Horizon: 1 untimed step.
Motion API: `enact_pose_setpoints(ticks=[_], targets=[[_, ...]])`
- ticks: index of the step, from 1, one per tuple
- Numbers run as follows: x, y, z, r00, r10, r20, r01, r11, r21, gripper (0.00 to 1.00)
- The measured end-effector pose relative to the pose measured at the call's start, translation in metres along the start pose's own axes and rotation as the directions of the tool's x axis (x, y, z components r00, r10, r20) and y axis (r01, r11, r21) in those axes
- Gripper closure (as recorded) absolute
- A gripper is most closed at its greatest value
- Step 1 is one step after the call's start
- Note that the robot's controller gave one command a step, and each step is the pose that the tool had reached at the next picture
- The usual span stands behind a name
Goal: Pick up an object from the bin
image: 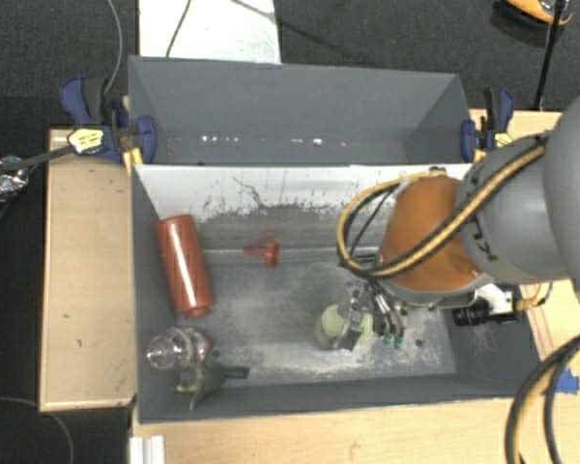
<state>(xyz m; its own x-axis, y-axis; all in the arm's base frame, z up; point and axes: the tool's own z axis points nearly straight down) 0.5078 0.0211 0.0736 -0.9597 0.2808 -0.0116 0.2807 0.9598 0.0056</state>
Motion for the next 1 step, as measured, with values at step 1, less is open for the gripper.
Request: enact_pose_setpoints(ticks=[1], targets=[[0.0016, -0.0022, -0.0292, 1.0, 0.005, -0.012, -0.005, 1.0, 0.004, 1.0]])
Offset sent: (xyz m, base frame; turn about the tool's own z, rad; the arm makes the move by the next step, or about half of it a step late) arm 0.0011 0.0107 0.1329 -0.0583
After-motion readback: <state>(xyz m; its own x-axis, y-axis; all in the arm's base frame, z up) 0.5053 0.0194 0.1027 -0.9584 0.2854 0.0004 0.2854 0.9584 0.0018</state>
